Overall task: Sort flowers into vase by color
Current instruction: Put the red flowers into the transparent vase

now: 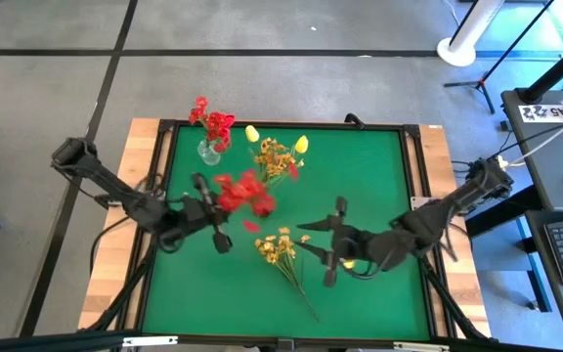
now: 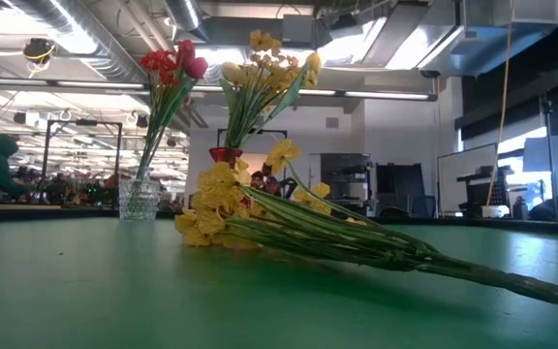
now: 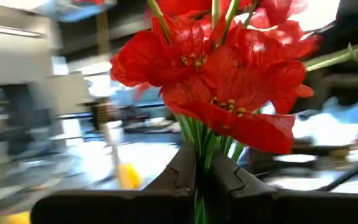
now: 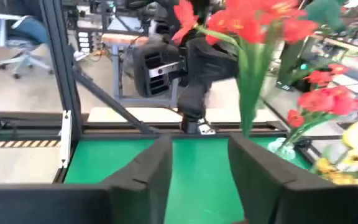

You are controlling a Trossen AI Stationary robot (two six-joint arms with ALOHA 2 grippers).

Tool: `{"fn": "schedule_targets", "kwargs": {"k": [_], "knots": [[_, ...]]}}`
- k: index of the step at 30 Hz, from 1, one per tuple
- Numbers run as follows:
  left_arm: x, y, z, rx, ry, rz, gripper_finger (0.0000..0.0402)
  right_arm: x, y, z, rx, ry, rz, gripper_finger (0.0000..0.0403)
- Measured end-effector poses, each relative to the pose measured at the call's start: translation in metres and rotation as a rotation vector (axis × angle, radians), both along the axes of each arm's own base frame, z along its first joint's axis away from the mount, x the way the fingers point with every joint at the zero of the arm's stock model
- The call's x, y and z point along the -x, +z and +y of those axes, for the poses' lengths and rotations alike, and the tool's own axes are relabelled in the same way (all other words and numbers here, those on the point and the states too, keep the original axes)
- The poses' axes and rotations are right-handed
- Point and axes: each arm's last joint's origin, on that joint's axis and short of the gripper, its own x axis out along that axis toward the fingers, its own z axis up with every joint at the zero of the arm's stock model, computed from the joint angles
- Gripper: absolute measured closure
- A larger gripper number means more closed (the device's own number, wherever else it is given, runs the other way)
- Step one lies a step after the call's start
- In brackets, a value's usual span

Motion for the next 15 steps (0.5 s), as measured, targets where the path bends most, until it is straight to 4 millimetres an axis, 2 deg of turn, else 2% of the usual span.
{"fn": "schedule_targets", "kwargs": {"k": [6, 11, 15], "knots": [[0.034, 0.017, 0.009, -0.005, 0.359, 0.173, 0.0399, 0.031, 0.009, 0.013, 0.023, -0.011, 0.011, 0.02], [0.046, 0.028, 0.026, 0.062, 0.414, 0.131, 0.04, 0.045, 0.005, 0.024, 0.082, -0.11, 0.023, 0.0192], [0.043, 0.031, 0.048, 0.082, 0.526, 0.121, 0.0401, 0.053, 0.002, 0.029, 0.098, -0.142, 0.035, 0.0192]]}}
